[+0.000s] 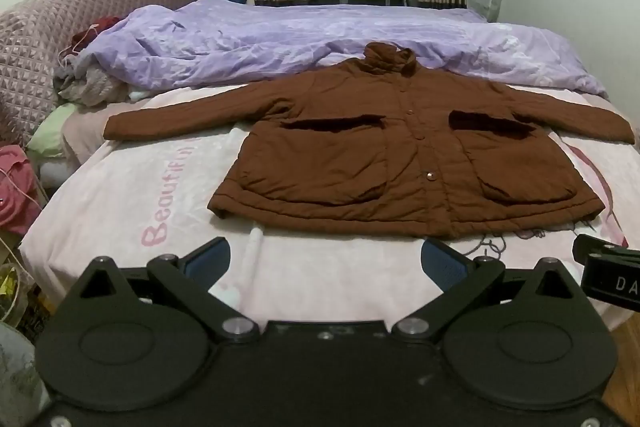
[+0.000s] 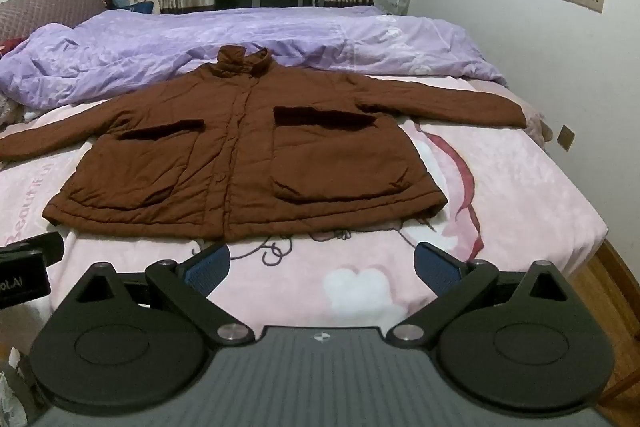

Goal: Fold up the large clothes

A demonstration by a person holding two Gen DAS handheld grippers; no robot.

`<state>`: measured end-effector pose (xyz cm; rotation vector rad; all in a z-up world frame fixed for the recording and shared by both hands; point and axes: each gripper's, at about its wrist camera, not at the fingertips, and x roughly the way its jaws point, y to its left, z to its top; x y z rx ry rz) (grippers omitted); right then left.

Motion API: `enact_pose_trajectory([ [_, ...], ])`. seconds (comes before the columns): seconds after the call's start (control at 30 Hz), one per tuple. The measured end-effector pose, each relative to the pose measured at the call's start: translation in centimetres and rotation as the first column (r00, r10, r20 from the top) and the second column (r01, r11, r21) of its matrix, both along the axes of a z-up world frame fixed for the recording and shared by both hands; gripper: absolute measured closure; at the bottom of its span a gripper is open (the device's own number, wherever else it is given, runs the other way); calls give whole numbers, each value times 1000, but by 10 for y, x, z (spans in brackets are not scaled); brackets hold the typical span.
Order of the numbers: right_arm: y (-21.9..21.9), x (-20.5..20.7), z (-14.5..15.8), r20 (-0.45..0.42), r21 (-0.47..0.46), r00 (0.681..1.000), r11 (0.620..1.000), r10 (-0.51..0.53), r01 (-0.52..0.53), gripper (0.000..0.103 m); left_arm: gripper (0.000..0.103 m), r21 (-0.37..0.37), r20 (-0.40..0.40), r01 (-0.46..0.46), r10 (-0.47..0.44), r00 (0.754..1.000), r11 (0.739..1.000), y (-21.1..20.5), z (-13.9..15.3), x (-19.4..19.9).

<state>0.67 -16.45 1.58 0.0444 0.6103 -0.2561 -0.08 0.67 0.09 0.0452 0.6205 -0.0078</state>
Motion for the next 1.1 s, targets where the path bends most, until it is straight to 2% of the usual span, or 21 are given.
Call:
enact_pose_trajectory([
  [1.1,2,0,-1,-3,4,1000,1000,0,0,0,0,-1,1,-10,10,1000,1000,-5,-1,0],
])
